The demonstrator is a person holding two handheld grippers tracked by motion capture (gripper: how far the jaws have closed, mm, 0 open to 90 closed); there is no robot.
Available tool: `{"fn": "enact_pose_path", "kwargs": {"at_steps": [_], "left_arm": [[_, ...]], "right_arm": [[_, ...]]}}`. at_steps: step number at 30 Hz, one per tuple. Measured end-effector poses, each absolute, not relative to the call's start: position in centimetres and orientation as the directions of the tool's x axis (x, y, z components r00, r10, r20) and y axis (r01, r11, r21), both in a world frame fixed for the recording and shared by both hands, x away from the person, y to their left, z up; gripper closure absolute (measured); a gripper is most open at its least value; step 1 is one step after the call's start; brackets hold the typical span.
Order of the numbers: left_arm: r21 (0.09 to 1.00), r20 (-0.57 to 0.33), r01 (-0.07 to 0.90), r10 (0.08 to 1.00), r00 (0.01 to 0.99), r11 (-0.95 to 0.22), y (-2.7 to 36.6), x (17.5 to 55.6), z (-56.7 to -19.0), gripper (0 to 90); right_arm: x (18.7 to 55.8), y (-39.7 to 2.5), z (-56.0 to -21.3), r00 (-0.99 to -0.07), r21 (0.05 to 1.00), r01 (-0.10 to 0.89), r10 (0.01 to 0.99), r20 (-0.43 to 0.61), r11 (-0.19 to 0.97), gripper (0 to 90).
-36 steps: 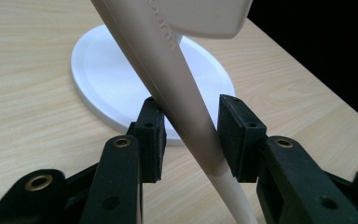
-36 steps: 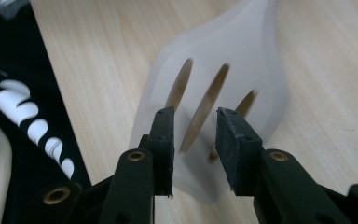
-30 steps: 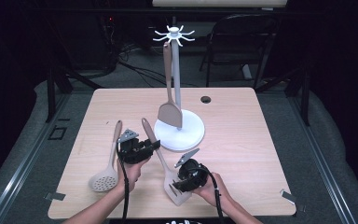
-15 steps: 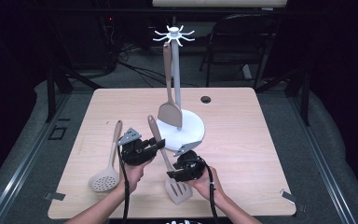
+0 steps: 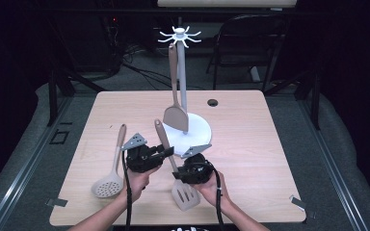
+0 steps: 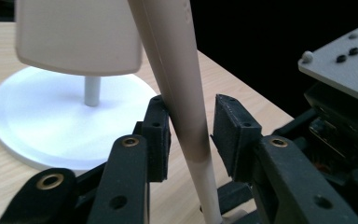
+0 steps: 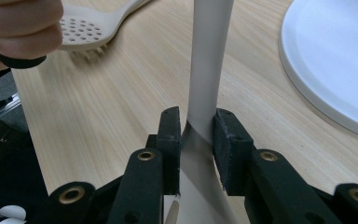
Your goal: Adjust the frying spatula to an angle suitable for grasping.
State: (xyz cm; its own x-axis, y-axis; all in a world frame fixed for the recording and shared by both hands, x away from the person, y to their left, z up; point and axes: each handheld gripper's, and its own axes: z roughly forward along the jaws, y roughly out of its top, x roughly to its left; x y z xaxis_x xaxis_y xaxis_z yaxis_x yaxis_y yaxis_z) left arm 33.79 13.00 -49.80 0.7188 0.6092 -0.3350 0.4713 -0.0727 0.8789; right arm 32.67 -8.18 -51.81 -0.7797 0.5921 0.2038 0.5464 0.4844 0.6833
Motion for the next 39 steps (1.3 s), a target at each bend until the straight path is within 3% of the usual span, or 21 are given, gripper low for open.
{"fn": "enact_pose_path", "kwargs": {"at_steps": [4, 13, 18, 23, 29, 39], "left_arm": [[0.876, -0.326, 0.472, 0.602, 0.729, -0.098, 12.7, 33.7, -49.9, 62.8], [0.863, -0.337, 0.492, 0.593, 0.731, -0.117, 12.3, 33.6, -50.5, 64.2], [0.856, -0.351, 0.507, 0.603, 0.716, -0.105, 12.2, 33.6, -50.9, 72.3], [0.847, -0.399, 0.528, 0.580, 0.710, -0.064, 12.3, 33.7, -51.0, 74.8], [0.851, -0.416, 0.521, 0.524, 0.743, -0.062, 12.0, 33.4, -50.2, 77.2], [0.872, -0.386, 0.483, 0.492, 0.780, -0.082, 12.1, 33.3, -49.0, 77.7]], "right_arm": [[32.6, -8.2, -51.8, -0.774, 0.693, 0.548, 0.598, 0.208, 0.469, 73.9], [32.6, -8.4, -51.8, -0.774, 0.697, 0.545, 0.600, 0.203, 0.466, 74.0], [32.7, -8.5, -51.8, -0.775, 0.699, 0.543, 0.598, 0.204, 0.466, 73.9], [32.7, -8.6, -51.8, -0.779, 0.703, 0.540, 0.591, 0.209, 0.463, 72.6], [33.0, -9.7, -51.8, -0.781, 0.707, 0.557, 0.565, 0.267, 0.436, 62.4], [32.8, -12.1, -50.5, -0.806, 0.710, 0.514, 0.553, 0.209, 0.482, 39.1]]}}
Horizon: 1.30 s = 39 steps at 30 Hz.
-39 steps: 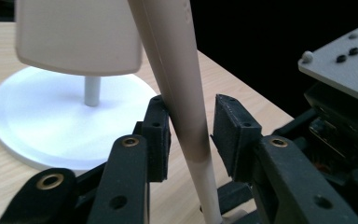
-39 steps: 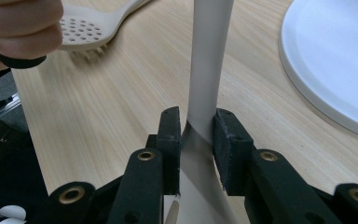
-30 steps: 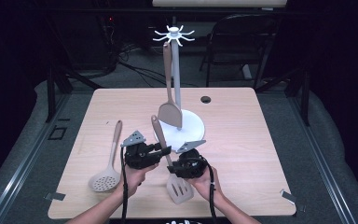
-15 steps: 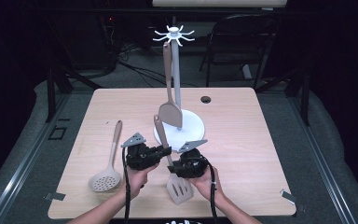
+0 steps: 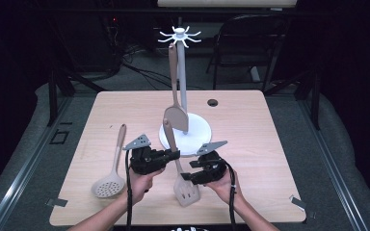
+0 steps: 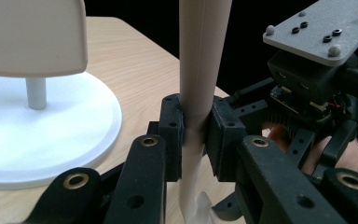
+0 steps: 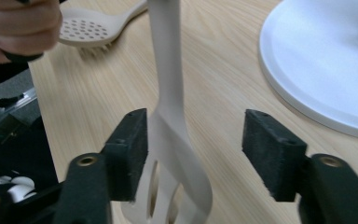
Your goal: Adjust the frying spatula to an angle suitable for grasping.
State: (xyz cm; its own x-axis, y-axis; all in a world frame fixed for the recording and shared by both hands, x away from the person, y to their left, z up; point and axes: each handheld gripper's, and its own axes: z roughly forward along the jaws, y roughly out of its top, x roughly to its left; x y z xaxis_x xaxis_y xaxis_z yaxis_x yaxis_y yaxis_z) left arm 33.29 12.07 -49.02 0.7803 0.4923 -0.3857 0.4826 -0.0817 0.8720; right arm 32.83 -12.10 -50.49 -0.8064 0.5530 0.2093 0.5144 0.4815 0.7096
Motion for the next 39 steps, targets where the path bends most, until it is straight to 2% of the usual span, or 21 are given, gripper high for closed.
{"fn": "enact_pose_path", "kwargs": {"at_steps": [6, 12, 19, 28, 39], "left_arm": [[0.888, -0.349, 0.450, 0.494, 0.796, -0.098, 12.0, 33.2, -48.5, 77.7], [0.907, -0.302, 0.405, 0.493, 0.816, -0.116, 11.9, 33.1, -47.7, 77.7], [0.919, -0.262, 0.370, 0.488, 0.833, -0.136, 11.8, 33.1, -46.9, 77.7], [0.926, -0.219, 0.336, 0.480, 0.850, -0.173, 11.5, 33.2, -46.1, 77.7], [0.925, -0.187, 0.313, 0.461, 0.867, -0.214, 10.6, 34.1, -44.8, 77.7]], "right_arm": [[32.7, -13.4, -50.0, -0.805, 0.703, 0.488, 0.578, 0.134, 0.517, 23.7], [32.9, -14.2, -49.7, -0.789, 0.707, 0.486, 0.606, 0.101, 0.514, 15.5], [33.3, -15.1, -49.5, -0.767, 0.701, 0.493, 0.638, 0.071, 0.515, 13.2], [33.7, -16.1, -49.3, -0.744, 0.694, 0.507, 0.667, 0.051, 0.512, 6.0], [34.2, -17.0, -49.4, -0.717, 0.689, 0.528, 0.695, 0.050, 0.496, 3.9]]}}
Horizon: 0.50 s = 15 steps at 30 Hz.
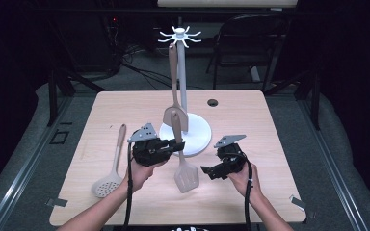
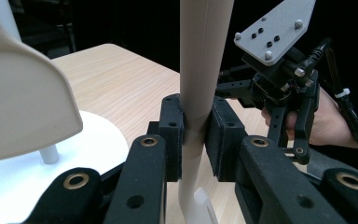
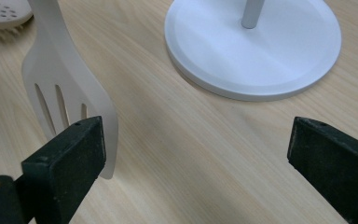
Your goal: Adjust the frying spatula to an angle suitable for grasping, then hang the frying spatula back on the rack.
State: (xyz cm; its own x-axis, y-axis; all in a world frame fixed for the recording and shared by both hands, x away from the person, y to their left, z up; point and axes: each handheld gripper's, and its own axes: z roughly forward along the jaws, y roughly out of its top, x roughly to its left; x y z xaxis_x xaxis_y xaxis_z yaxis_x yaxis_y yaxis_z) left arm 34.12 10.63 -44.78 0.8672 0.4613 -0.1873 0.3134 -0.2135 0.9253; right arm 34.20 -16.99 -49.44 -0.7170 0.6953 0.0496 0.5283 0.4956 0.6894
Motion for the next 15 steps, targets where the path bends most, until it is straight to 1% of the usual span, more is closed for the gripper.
{"fn": "enact_pose_path", "kwargs": {"at_steps": [9, 15], "left_arm": [[0.932, -0.141, 0.273, 0.455, 0.879, -0.239, 10.2, 34.7, -43.1, 77.7], [0.933, -0.128, 0.260, 0.448, 0.885, -0.249, 10.0, 35.2, -42.4, 77.7]], "right_arm": [[34.5, -17.9, -49.2, -0.705, 0.695, 0.536, 0.707, 0.058, 0.478, 3.9], [34.9, -18.2, -49.4, -0.698, 0.678, 0.549, 0.714, 0.051, 0.488, 3.7]]}}
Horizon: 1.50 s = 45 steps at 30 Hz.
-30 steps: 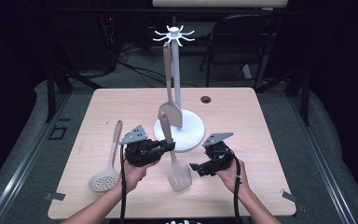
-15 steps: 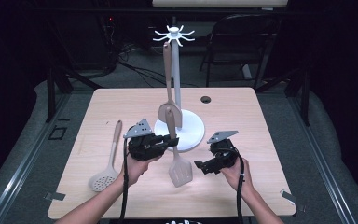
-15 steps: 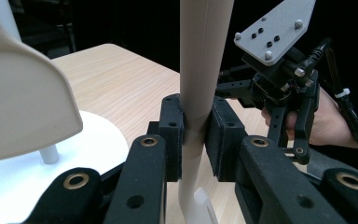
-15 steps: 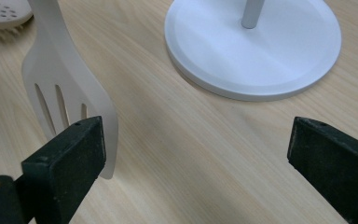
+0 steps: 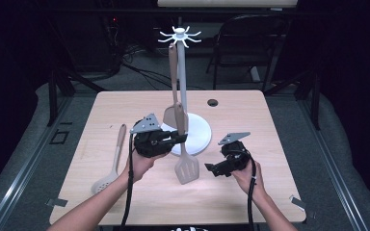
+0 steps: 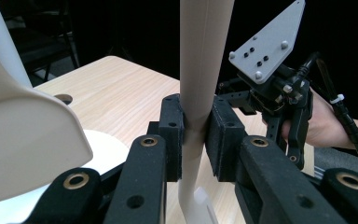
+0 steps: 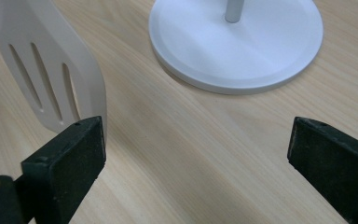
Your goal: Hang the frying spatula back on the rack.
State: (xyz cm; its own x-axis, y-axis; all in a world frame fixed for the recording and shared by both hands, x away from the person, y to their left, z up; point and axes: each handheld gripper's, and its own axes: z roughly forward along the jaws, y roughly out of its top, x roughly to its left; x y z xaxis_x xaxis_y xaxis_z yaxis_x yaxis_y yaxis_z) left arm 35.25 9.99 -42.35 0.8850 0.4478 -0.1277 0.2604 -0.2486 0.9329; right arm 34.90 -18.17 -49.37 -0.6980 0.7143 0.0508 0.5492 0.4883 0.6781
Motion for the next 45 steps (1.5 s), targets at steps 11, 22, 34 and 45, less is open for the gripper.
{"fn": "enact_pose_path", "kwargs": {"at_steps": [11, 22, 34, 45], "left_arm": [[0.936, -0.118, 0.250, 0.449, 0.886, -0.247, 10.1, 36.8, -41.1, 77.7], [0.937, -0.091, 0.228, 0.443, 0.892, -0.267, 9.3, 38.4, -39.6, 77.7], [0.933, -0.071, 0.219, 0.448, 0.891, -0.287, 8.4, 40.2, -38.4, 77.7], [0.940, -0.057, 0.201, 0.455, 0.889, -0.275, 7.9, 41.4, -36.6, 77.7]], "right_arm": [[35.2, -18.3, -49.8, -0.692, 0.664, 0.555, 0.721, 0.036, 0.501, 3.3], [35.3, -18.1, -50.0, -0.697, 0.655, 0.554, 0.717, 0.026, 0.514, 3.4], [35.3, -18.1, -50.1, -0.697, 0.654, 0.558, 0.717, 0.035, 0.511, 3.4], [35.3, -18.1, -50.1, -0.698, 0.645, 0.558, 0.716, 0.024, 0.522, 3.5]]}}
